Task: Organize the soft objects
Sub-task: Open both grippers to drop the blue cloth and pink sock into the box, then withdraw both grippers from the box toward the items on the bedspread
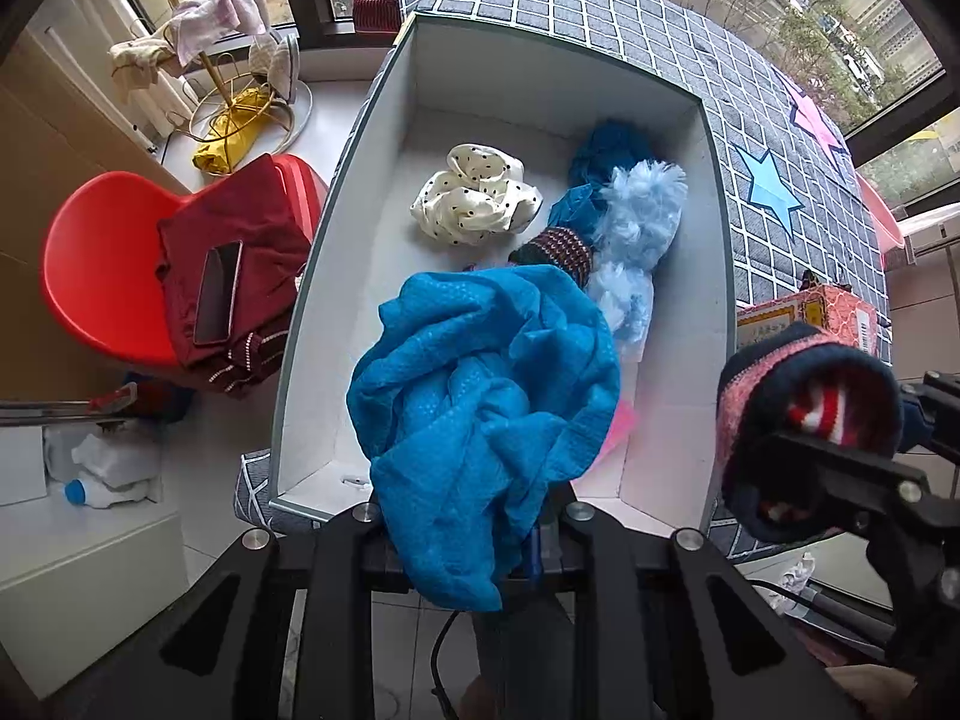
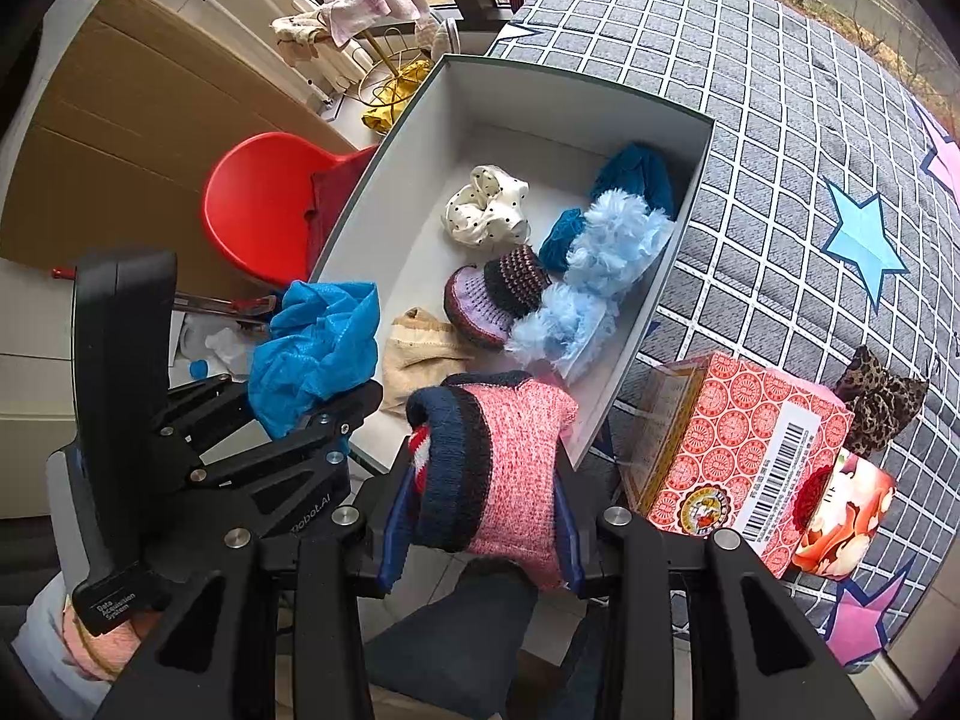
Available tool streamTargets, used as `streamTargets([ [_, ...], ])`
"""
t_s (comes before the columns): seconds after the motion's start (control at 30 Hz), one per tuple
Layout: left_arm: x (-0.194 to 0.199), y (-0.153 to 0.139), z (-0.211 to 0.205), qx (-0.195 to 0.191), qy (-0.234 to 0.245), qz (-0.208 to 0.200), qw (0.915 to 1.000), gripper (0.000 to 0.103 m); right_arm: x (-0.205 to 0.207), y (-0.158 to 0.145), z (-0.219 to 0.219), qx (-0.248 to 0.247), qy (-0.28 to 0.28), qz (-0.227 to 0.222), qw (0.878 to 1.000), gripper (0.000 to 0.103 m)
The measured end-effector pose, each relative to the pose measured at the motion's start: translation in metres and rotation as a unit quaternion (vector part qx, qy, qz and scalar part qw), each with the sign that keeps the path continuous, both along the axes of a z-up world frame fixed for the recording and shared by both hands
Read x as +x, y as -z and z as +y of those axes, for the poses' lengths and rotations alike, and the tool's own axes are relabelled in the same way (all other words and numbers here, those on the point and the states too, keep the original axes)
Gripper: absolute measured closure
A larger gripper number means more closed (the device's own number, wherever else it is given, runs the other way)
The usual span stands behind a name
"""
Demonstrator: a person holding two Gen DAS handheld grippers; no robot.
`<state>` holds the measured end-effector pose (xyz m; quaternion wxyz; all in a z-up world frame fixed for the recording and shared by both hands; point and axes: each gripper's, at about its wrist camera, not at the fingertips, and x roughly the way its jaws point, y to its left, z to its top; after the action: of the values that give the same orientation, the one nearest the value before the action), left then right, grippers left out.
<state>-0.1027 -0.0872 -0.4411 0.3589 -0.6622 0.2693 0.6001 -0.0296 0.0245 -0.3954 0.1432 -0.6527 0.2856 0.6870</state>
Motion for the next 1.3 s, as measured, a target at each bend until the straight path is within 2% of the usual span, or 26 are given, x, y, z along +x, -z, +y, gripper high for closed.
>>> streamTargets([
  [0.4,-0.002,0.001,0.003,-0.005,0.002,0.005,1.0,0.076,-0.009,0.003,-0.001,-0.006,-0.005,-0.002,1.0,0.063],
  [0.47,-0.002,0.001,0.003,-0.004,0.004,0.003,1.0,0.069,-0.01,0.004,0.0,-0.007,-0.005,-0.001,1.0,0.063],
  [0.5,-0.002,0.002,0.003,-0.004,0.003,0.003,1.0,0.058,-0.01,0.004,0.0,-0.007,-0.005,0.0,1.0,0.063],
  [0.53,-0.002,0.002,0.003,-0.006,0.003,0.003,1.0,0.051,-0.011,0.005,0.0,-0.009,-0.005,0.001,1.0,0.059],
  [0.57,-0.002,0.003,0.004,-0.008,0.004,0.002,1.0,0.037,-0.012,0.005,0.0,-0.01,-0.006,0.002,1.0,0.057],
  [0.6,-0.002,0.004,0.004,-0.01,0.003,0.0,0.9999,0.029,-0.012,0.006,0.0,-0.011,-0.005,0.003,1.0,0.056],
  [0.67,-0.002,0.006,0.005,-0.014,0.003,-0.007,0.9999,0.024,-0.012,0.005,0.001,-0.011,-0.005,0.005,1.0,0.046],
  [0.7,-0.002,0.006,0.005,-0.013,0.002,-0.008,0.9999,0.024,-0.012,0.004,0.001,-0.011,-0.004,0.009,1.0,0.031],
  [0.73,-0.001,0.006,0.004,-0.013,0.003,-0.006,0.9999,0.023,-0.012,0.003,0.001,-0.01,-0.002,0.013,1.0,0.022],
  [0.9,-0.001,0.006,0.006,-0.017,0.003,0.002,0.9998,0.013,-0.009,-0.002,0.006,-0.002,0.007,0.019,1.0,0.019],
  [0.93,-0.002,0.006,0.006,-0.017,0.001,0.003,0.9998,0.013,-0.008,-0.002,0.007,-0.001,0.01,0.02,1.0,0.006],
  [0.97,-0.003,0.005,0.007,-0.018,-0.001,0.004,0.9998,0.013,-0.007,-0.003,0.008,0.0,0.014,0.02,1.0,0.0],
  [1.3,-0.003,0.0,0.012,-0.012,0.0,-0.003,0.9999,0.012,-0.001,-0.014,0.016,0.007,0.03,0.029,0.999,0.0],
])
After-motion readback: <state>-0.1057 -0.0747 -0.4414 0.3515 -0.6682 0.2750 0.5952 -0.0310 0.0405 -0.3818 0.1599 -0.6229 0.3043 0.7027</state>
